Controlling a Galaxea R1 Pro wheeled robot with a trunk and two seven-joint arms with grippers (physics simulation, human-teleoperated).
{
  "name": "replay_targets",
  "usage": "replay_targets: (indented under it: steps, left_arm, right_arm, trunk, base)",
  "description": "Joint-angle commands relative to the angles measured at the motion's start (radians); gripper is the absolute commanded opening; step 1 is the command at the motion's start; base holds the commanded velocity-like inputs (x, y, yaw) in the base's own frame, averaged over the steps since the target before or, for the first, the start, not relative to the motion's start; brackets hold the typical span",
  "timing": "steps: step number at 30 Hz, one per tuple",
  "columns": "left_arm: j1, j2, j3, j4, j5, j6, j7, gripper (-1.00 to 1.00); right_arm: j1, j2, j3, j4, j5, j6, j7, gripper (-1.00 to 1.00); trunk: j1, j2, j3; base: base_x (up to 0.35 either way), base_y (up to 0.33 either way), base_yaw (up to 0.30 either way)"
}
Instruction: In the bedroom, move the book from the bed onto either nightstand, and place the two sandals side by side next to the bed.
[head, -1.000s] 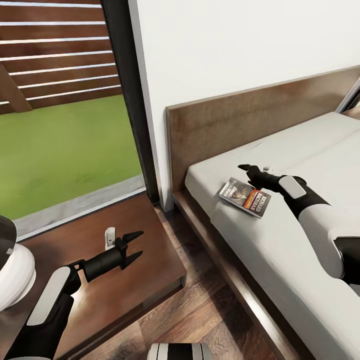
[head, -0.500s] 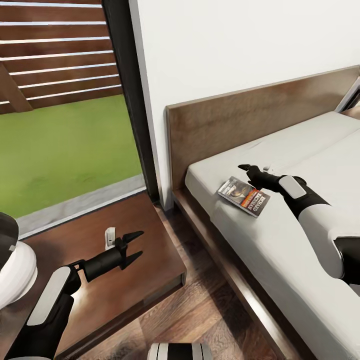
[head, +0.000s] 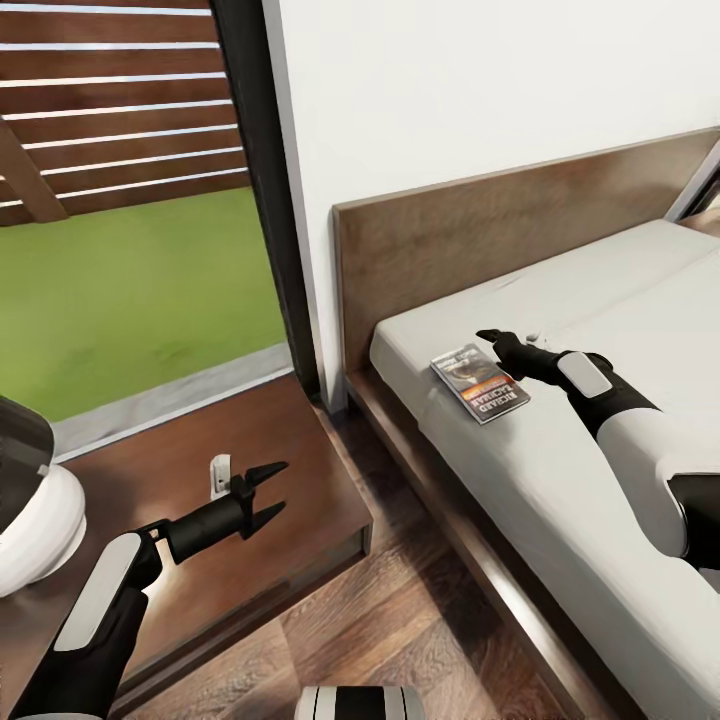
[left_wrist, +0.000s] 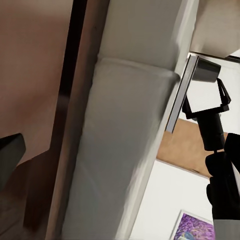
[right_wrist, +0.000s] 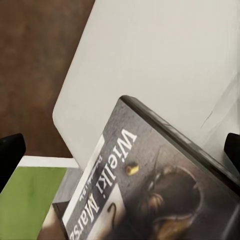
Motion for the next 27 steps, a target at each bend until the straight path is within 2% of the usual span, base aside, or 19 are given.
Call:
replay_targets:
  steps: [1,27]
  left_arm:
    - [-0.001,0.000,0.001,-0.001,0.011,0.004,0.010,1.00]
    - [0.000,0.000,0.001,0.001,0.010,0.004,0.011,1.00]
  right_arm:
    - [-0.001,-0.001,0.008,0.000,-0.004,0.000,0.002,1.00]
    - [-0.001,-0.002,0.007,0.000,-0.004,0.000,0.002,1.00]
  trunk:
    - [0.000,0.000,-0.001]
    - [0.000,0.000,-0.001]
  base:
    - [-0.026,0.000,0.000]
    - [-0.004,0.000,0.000]
